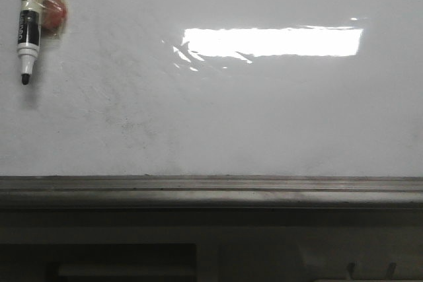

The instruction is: Write number 6 on whiteboard

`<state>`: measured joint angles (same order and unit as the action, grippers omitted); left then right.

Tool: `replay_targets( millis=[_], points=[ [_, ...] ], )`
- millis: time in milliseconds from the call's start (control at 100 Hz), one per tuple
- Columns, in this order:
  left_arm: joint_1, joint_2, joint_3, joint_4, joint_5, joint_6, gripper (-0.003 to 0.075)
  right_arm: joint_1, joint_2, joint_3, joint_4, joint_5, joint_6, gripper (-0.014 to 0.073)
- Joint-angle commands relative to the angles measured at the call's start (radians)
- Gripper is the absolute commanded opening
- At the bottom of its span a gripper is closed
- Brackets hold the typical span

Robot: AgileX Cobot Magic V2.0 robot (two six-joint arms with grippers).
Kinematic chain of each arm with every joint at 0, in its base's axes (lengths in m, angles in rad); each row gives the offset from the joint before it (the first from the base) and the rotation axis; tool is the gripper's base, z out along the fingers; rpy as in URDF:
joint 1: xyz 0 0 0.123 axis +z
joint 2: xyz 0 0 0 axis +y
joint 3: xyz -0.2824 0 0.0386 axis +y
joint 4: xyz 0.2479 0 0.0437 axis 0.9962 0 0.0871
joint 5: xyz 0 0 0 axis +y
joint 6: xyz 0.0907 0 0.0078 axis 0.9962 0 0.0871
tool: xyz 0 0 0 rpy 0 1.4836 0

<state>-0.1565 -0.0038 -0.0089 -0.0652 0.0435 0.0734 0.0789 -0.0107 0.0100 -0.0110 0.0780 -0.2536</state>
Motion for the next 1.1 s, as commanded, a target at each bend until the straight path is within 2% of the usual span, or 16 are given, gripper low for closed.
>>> replay_targets(
  millis=[0, 1090],
  points=[
    [-0.010, -0.031, 0.050, -0.009, -0.067, -0.008, -0.0020, -0.008, -0.019, 0.022, -0.008, -0.078, -0.001, -0.0065],
    [-0.010, -0.031, 0.050, -0.012, -0.085, -0.008, -0.0020, -0.008, -0.019, 0.022, 0.001, -0.097, -0.001, -0.0065]
  ],
)
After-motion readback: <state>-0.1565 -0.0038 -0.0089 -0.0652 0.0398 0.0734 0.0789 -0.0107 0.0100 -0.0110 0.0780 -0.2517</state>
